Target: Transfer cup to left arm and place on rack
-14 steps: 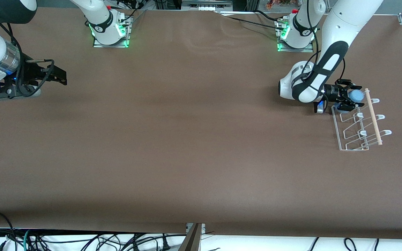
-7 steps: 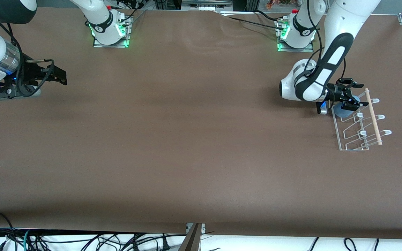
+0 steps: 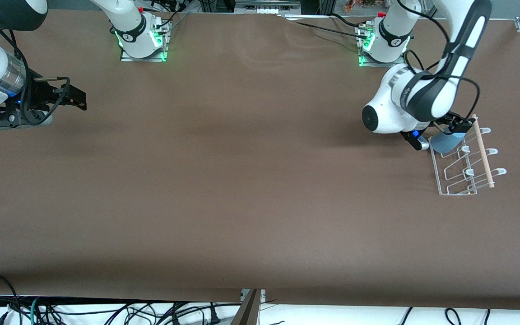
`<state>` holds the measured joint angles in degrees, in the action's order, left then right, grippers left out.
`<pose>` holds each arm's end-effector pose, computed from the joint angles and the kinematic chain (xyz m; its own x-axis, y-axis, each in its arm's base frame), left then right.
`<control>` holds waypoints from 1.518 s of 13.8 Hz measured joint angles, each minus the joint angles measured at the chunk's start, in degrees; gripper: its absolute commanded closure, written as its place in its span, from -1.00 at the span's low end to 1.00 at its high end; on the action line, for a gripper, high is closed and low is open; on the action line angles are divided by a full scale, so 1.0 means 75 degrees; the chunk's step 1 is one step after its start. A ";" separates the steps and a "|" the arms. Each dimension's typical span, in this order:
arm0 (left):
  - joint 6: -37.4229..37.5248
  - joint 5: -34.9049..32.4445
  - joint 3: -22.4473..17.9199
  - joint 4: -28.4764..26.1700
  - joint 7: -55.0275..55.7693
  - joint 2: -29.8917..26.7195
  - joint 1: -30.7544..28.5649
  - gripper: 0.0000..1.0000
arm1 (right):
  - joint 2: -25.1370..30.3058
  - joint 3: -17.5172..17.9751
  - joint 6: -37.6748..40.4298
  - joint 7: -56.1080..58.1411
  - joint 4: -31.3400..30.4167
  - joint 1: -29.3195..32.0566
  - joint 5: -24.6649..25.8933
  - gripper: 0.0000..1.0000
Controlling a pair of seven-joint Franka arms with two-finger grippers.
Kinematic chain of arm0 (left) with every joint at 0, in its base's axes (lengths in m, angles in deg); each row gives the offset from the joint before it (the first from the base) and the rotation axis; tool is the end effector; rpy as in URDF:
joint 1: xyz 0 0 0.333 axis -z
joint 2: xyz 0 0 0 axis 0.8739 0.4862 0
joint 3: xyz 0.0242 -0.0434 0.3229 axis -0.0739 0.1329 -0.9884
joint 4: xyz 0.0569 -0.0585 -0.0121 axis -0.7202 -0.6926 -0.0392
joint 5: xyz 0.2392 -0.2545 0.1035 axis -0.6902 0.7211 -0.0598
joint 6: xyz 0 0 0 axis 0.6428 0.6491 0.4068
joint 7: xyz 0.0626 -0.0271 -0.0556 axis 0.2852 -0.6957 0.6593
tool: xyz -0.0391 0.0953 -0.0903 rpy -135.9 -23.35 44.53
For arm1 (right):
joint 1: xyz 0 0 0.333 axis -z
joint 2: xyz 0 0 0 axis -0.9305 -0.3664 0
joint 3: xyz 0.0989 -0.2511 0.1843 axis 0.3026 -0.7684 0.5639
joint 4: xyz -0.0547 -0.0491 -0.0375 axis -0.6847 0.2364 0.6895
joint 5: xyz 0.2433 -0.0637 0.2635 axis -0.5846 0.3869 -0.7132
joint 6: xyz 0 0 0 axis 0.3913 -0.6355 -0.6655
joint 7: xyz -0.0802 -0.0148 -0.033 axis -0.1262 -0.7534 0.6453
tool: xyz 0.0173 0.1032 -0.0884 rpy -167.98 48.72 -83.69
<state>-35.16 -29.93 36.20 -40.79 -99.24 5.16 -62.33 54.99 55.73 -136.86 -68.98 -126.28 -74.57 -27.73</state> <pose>0.4666 -0.0349 0.3386 0.4998 -0.1929 -0.8444 -0.8165 -0.4304 -0.3849 0.5138 0.0443 0.5415 0.9809 0.1236 -0.1505 0.1268 -0.9919 0.0119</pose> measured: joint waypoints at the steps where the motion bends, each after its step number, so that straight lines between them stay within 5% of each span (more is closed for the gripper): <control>1: 0.0002 0.0451 -0.0011 0.0362 0.0072 0.0000 -0.0005 -1.00 | 0.0000 0.0000 0.0000 0.0000 0.0000 0.0000 0.0000 -0.98; 9: -0.0105 0.4416 -0.0102 0.3050 0.1129 0.0039 -0.0519 -1.00 | 0.0000 0.0000 0.0000 0.0000 0.0007 0.0000 0.0000 -0.98; 13: -0.0461 0.5626 -0.0192 0.3563 0.1168 0.0053 -0.0820 -1.00 | 0.0000 0.0001 0.0000 0.0000 0.0007 0.0000 0.0000 -0.98; 17: -0.1665 0.5813 -0.1758 0.3715 0.1203 -0.0324 0.0321 -1.00 | 0.0000 0.0002 0.0000 0.0000 0.0008 0.0000 0.0000 -0.98; 21: -0.3070 0.6628 -0.2375 0.3132 0.1221 -0.1143 0.0488 -1.00 | -0.0001 0.0002 0.0000 0.0000 0.0009 0.0000 0.0000 -0.98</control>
<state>-58.19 19.78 18.38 -17.30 -90.08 -3.41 -58.67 54.98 55.75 -136.86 -68.98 -126.22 -74.57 -27.73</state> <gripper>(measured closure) 0.000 0.009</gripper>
